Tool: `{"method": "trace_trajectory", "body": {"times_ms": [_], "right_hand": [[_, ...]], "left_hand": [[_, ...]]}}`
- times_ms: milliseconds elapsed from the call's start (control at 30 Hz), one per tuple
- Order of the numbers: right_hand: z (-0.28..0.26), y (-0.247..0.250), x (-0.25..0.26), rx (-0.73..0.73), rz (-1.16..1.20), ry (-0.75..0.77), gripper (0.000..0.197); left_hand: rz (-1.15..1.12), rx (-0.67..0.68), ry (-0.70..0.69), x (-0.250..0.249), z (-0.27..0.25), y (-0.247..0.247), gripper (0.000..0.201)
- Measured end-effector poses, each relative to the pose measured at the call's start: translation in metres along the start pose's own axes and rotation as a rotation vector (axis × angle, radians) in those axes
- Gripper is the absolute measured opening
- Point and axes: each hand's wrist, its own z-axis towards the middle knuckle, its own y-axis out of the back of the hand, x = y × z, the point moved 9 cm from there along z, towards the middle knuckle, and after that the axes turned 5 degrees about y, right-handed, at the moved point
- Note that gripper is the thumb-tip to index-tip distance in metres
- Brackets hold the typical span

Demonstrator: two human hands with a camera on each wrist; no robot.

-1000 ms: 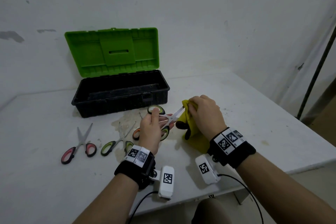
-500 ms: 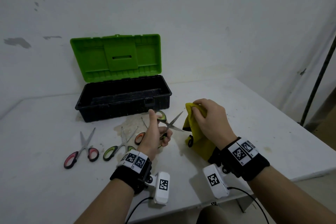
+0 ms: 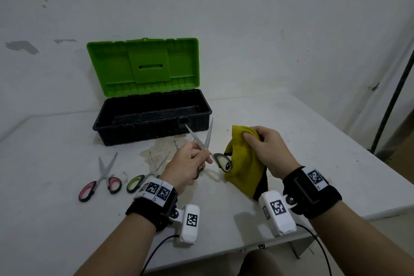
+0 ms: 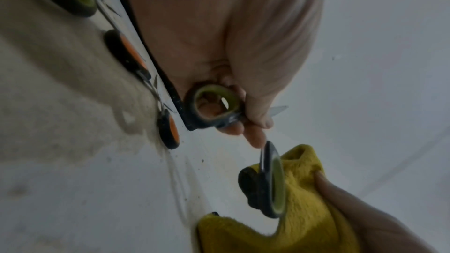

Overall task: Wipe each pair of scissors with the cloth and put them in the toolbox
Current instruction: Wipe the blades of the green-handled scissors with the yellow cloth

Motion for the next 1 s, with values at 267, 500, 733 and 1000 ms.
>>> {"method": "trace_trajectory", "body": {"times_ms": [267,500,733,1000], "right_hand": [[-0.002,-0.006,-0.004,0.035,-0.020,-0.026,0.024],[-0.008,-0.019,-0.006,0.171,-0.030,-0.078,0.015],[-0.016,-0.022,0.008,0.107,-0.202,0.130,0.009],[-0.031,-0.041,0.038,0.143,-0.516,0.401,0.038]], "left_hand": [[0.000,0.031,0.097,0.010,0.001,0.002,0.021],[-0.046,0.072,0.096,0.015,0.004,0.002,0.013],[-0.127,0.089,0.103,0.017,0.005,0.003,0.015],[-0.247,0.119,0.168,0.023,0.006,0.001,0.016]]}}
